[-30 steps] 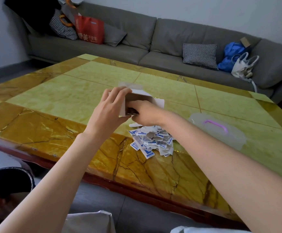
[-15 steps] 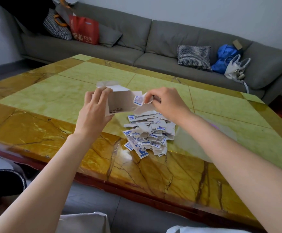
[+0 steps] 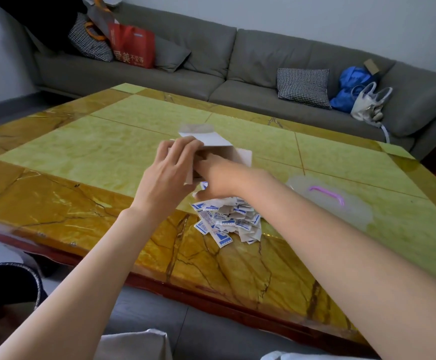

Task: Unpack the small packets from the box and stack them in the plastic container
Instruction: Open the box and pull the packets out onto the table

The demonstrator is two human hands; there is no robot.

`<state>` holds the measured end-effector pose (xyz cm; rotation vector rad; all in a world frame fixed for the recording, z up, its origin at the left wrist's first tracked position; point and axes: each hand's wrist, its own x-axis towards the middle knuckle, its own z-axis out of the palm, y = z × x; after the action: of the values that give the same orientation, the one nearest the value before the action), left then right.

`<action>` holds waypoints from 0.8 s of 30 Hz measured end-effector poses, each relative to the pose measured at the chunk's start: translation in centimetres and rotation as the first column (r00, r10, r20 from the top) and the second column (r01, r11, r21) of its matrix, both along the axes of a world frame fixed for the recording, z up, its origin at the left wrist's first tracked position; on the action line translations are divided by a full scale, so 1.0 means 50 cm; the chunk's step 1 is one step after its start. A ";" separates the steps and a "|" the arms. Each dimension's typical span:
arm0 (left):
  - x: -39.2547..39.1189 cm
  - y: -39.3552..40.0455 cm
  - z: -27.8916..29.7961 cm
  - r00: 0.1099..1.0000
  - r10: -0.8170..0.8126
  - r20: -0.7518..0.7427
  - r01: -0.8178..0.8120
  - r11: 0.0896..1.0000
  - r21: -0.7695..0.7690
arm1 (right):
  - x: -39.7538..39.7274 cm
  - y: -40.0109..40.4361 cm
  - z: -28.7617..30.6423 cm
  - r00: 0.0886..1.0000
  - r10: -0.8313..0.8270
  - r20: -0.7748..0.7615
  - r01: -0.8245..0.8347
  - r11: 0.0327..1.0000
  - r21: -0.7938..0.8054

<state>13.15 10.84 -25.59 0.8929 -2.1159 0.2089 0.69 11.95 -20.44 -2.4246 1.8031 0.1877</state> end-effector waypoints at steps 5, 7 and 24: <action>0.004 0.006 0.002 0.997 -0.076 0.027 0.078 0.995 -0.070 | 0.012 -0.032 -0.014 0.991 0.021 -0.133 -0.014 0.999 0.053; 0.009 0.004 -0.002 0.997 -0.071 0.035 0.073 0.995 -0.066 | 0.017 -0.025 -0.015 0.996 0.014 -0.083 -0.008 0.998 0.069; 0.049 -0.026 -0.019 0.986 0.161 -0.041 -0.154 0.979 0.136 | -0.074 0.068 0.027 0.988 -0.062 0.142 0.077 0.992 -0.105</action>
<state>15.60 9.54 -26.56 1.1345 -2.0306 0.1264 -3.03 15.37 -19.08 -2.3747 1.8785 -0.0864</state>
